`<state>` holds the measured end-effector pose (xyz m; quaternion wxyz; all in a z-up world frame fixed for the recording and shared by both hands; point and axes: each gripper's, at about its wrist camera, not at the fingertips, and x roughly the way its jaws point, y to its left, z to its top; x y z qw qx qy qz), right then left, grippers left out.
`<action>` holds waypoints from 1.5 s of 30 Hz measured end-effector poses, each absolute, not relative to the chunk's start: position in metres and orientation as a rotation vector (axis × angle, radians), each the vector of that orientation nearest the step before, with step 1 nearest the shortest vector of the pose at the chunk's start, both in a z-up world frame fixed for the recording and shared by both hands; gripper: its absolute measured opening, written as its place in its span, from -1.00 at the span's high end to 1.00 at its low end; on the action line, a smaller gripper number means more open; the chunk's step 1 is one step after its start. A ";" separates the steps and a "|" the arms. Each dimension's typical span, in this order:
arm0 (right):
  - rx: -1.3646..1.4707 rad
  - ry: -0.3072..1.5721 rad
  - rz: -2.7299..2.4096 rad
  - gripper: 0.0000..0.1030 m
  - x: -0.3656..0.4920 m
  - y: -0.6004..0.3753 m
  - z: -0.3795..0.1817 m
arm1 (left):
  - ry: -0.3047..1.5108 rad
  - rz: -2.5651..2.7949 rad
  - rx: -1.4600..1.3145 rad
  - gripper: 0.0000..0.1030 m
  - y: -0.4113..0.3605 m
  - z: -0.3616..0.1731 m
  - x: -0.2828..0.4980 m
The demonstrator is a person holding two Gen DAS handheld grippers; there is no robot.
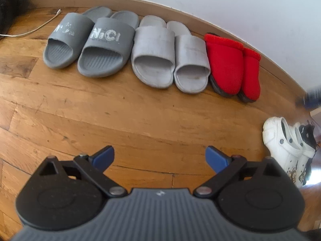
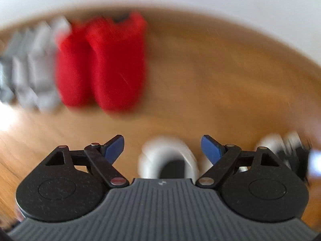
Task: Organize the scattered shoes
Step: 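Grasp the white clogs with the right gripper and place them beside the red slippers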
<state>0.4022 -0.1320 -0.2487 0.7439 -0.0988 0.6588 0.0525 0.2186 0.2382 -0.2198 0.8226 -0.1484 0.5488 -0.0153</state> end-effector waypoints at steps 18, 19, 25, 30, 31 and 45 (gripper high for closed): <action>-0.124 1.631 -0.013 0.54 0.355 -0.174 -0.326 | 1.204 -0.120 -0.252 -0.91 0.216 -0.231 0.218; -0.109 1.620 -0.033 0.54 0.360 -0.173 -0.323 | 1.201 -0.129 -0.244 -0.91 0.215 -0.232 0.216; -0.062 1.513 -0.063 0.57 0.418 -0.172 -0.300 | 1.220 -0.139 -0.237 -0.91 0.213 -0.237 0.214; -0.116 1.455 -0.064 0.56 0.507 -0.155 -0.291 | 1.213 -0.122 -0.230 -0.91 0.216 -0.235 0.214; -0.128 1.455 -0.082 0.57 0.524 -0.149 -0.293 | 1.216 -0.121 -0.225 -0.91 0.215 -0.236 0.213; -0.157 1.303 0.070 -0.09 0.595 -0.130 -0.265 | 1.250 -0.112 -0.196 -0.91 0.207 -0.243 0.216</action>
